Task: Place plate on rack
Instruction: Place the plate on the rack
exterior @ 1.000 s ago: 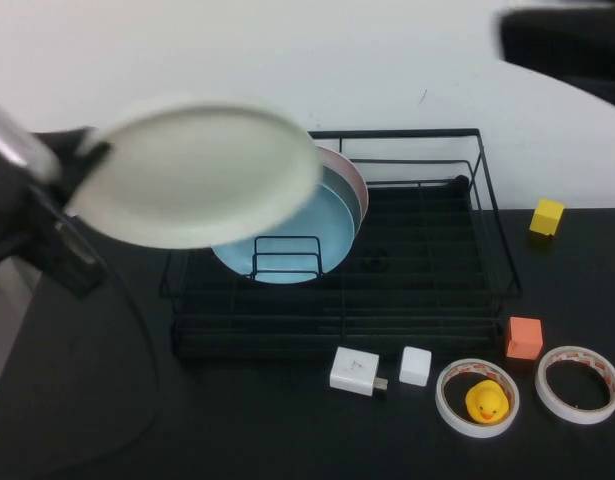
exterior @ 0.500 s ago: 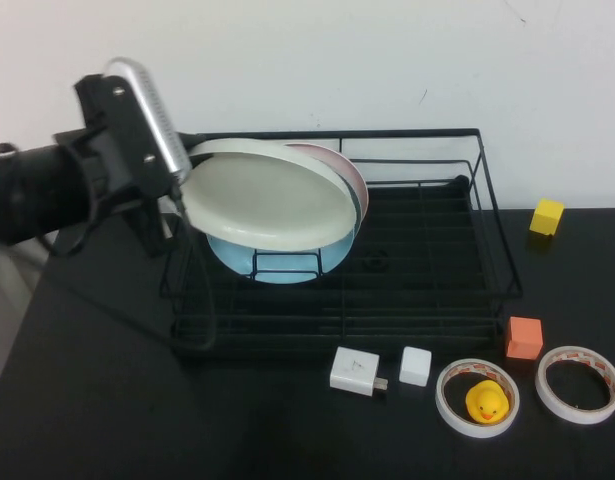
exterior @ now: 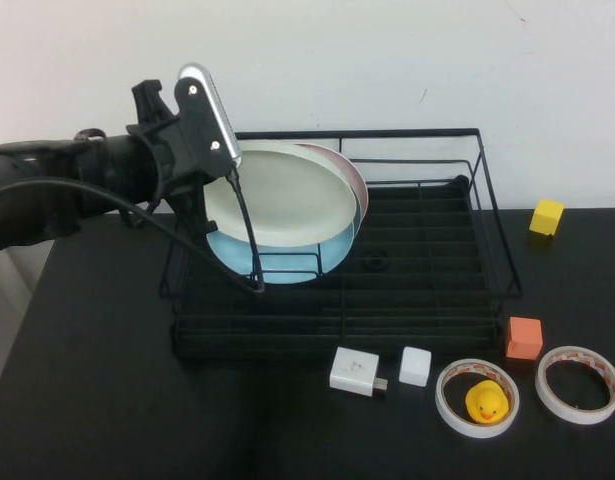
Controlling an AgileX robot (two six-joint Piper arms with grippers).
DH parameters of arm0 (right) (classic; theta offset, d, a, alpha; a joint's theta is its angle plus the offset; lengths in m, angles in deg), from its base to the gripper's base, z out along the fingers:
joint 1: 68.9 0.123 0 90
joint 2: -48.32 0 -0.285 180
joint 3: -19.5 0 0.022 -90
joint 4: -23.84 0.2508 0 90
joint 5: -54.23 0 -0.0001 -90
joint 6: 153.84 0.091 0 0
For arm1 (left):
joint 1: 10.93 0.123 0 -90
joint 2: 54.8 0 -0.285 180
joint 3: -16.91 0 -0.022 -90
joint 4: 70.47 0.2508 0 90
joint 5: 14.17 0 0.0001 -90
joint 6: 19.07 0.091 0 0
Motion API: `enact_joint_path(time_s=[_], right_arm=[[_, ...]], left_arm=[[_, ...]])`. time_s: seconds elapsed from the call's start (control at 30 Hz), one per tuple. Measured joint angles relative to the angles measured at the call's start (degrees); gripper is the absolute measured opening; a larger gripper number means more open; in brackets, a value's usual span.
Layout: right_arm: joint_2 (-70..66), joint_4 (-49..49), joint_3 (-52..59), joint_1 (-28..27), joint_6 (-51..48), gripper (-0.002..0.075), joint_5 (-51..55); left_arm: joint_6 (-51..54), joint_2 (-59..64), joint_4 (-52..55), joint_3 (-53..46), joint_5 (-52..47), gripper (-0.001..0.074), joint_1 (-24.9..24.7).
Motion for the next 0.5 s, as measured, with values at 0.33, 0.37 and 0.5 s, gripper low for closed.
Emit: enact_joint_path(time_s=[0.33, 0.37, 0.5], right_arm=[[1.73, -0.09, 0.44, 0.0, 0.62, 0.0, -0.56], [1.73, -0.09, 0.44, 0.0, 0.62, 0.0, -0.66], [1.73, -0.09, 0.44, 0.0, 0.62, 0.0, -0.94]], left_arm=[[-0.5, 4.9, -0.22, 0.88, 0.23, 0.005, 0.0], [-1.12, 5.2, -0.22, 0.88, -0.2, 0.0058, 0.0], [-4.52, 6.09, -0.22, 0.96, -3.17, 0.0181, 0.0]])
